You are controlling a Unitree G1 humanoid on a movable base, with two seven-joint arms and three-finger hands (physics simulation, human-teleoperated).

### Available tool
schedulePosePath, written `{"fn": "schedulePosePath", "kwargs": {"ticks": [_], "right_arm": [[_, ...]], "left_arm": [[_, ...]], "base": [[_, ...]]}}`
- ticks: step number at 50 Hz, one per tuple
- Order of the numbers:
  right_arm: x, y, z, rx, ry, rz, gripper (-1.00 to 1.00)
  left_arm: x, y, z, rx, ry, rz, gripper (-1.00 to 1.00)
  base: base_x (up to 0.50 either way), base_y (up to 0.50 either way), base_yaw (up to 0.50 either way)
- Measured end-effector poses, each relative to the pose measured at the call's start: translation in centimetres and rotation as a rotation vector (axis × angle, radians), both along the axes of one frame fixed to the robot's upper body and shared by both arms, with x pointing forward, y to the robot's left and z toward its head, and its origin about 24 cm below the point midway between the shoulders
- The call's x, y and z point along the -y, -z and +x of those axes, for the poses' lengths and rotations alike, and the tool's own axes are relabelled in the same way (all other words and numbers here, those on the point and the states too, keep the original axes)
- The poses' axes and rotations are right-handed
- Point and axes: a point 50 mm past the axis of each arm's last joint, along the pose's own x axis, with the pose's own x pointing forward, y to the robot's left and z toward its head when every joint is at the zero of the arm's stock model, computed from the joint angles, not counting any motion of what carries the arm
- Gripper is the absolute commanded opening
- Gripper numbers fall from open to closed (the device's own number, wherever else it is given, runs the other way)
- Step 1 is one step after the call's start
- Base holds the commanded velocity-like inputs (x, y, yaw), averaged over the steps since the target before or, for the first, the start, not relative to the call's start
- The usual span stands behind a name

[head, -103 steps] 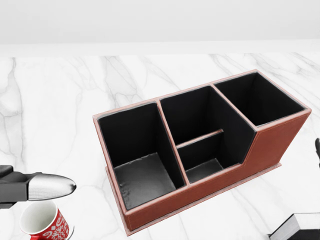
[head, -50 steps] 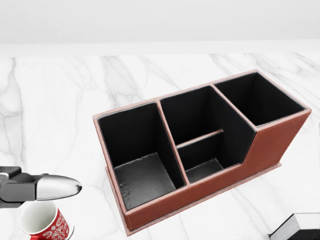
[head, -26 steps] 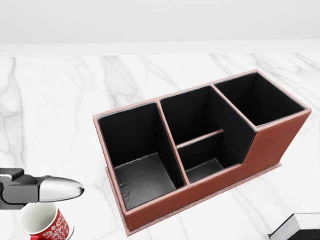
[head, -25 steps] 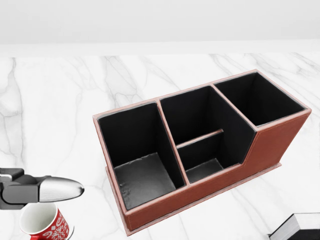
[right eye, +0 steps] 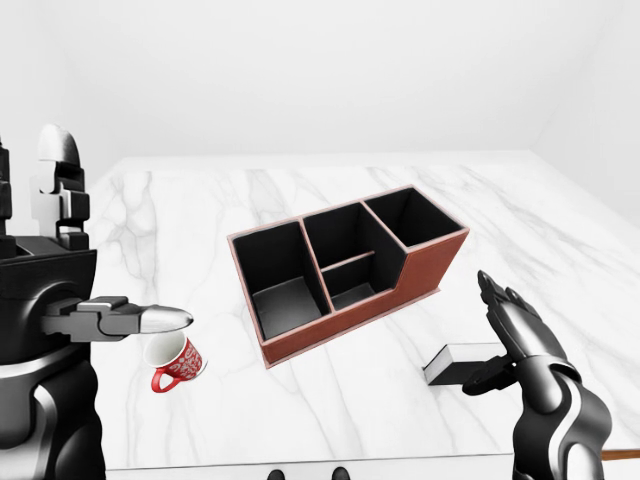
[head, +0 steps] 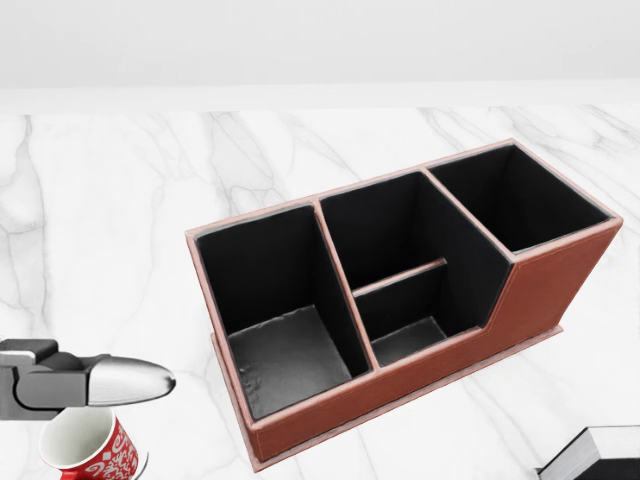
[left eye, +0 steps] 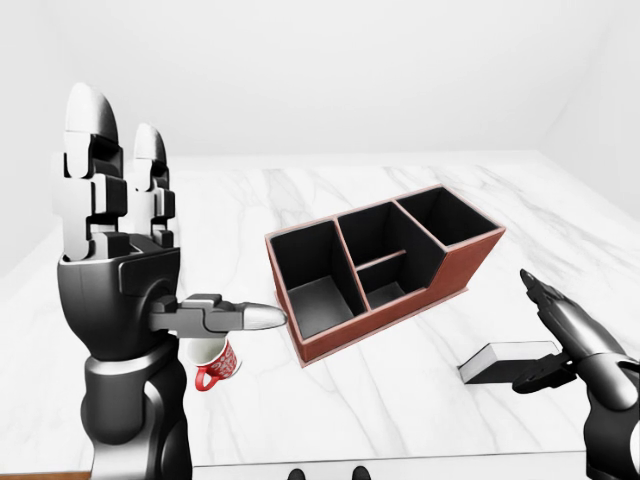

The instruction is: Pick up the book and place it in the back compartment of the caddy.

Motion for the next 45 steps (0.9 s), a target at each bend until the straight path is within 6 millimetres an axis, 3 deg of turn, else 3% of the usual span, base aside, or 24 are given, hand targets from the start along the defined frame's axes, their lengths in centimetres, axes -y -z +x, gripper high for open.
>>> {"fn": "schedulePosePath", "kwargs": {"ticks": [45], "right_arm": [[0.8, 1.5, 0.7, -0.02, 0.023, 0.017, 1.0]], "left_arm": [[0.1, -0.1, -0.1, 0.005, 0.002, 0.004, 1.0]], "base": [[0.0, 0.0, 0.0]]}}
